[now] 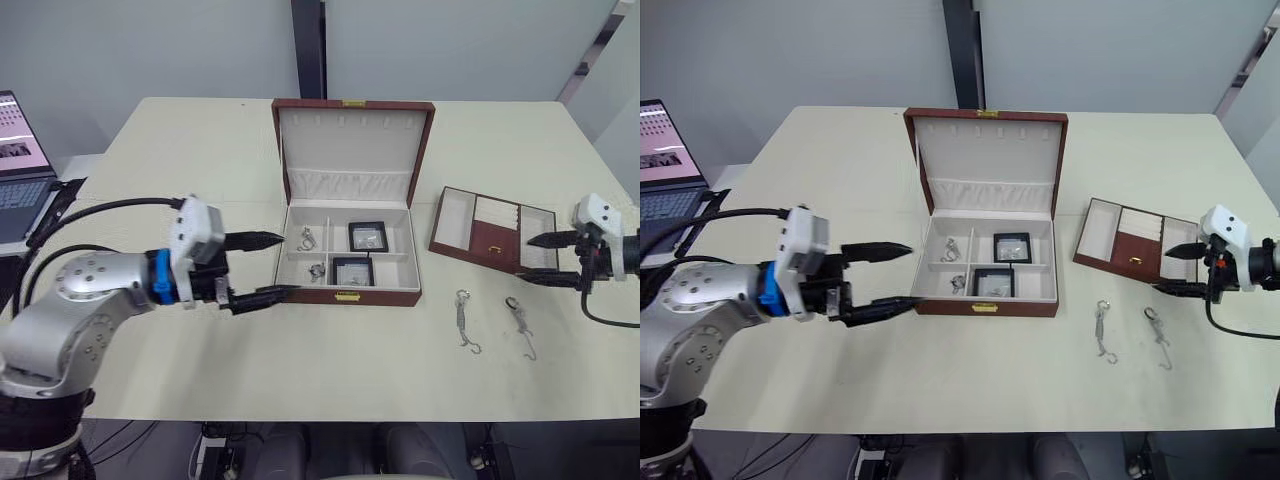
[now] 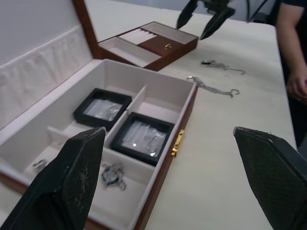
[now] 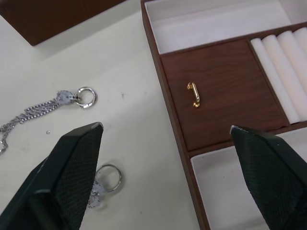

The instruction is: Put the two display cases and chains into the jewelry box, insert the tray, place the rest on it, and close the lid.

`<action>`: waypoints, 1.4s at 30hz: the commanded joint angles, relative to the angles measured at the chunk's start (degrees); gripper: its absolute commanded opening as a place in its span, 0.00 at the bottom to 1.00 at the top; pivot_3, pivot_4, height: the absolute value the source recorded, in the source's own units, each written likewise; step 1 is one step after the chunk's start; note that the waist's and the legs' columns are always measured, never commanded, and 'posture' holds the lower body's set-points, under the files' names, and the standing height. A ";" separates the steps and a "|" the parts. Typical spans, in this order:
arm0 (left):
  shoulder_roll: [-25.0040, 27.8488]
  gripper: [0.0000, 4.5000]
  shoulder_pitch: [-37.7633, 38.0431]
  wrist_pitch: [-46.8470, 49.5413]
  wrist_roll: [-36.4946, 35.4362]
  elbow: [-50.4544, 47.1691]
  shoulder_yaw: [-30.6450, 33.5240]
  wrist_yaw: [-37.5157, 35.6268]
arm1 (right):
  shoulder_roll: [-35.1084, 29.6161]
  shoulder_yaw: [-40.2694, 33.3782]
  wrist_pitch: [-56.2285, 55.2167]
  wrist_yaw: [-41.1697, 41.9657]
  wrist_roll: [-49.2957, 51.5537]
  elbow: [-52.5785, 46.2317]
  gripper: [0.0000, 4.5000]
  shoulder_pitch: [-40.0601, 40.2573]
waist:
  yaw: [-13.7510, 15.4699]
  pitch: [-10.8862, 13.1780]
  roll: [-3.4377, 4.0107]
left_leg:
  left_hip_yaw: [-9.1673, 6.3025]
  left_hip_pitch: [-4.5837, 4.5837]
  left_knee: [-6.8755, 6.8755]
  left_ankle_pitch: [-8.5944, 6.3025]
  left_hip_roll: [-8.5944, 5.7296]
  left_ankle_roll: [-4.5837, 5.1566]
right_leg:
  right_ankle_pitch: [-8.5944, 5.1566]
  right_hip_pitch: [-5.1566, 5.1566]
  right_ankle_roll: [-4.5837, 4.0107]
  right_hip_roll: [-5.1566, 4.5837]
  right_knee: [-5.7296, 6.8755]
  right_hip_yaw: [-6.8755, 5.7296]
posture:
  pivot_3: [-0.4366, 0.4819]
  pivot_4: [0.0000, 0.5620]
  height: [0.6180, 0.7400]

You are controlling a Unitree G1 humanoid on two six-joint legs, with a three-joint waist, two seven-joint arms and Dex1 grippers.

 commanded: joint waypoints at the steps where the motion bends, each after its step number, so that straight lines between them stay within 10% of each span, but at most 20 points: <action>1: -1.53 0.98 -1.34 -1.57 -0.69 -2.48 -2.86 -1.66 | 0.10 1.31 -4.70 0.57 -3.64 6.00 1.00 -3.49 | 0.00 0.01 0.02 | 0.00 0.00 0.00 0.00 0.01 0.00 | 0.00 0.00 0.00 0.00 0.00 0.00 | 0.48 0.27 1.00; 12: -4.47 0.98 -1.80 -4.78 1.47 -1.95 -6.31 -2.36 | 4.09 3.16 -14.67 -3.50 -10.41 18.43 1.00 -7.15 | -0.01 0.02 0.04 | 0.03 0.01 0.04 0.04 0.01 -0.07 | 0.00 0.01 -0.01 0.00 0.01 0.02 | 0.48 0.27 1.00; 28: -4.33 1.00 -3.85 -4.59 2.55 0.21 -6.70 -1.34 | 5.29 1.79 -17.47 -4.58 -10.60 20.87 0.02 -7.89 | -0.03 0.02 0.04 | 0.01 0.03 0.04 0.11 0.02 -0.19 | 0.00 0.04 -0.01 0.00 0.01 0.01 | 0.48 0.27 1.00; 42: -6.87 1.00 -1.49 -6.75 4.03 -0.11 -5.78 0.60 | -0.83 -2.76 -9.48 0.63 -5.97 8.29 0.00 -2.43 | 0.05 0.05 0.13 | 0.02 -0.01 0.04 0.11 0.00 -0.20 | 0.00 0.02 -0.01 -0.01 0.00 0.02 | 0.48 0.27 1.00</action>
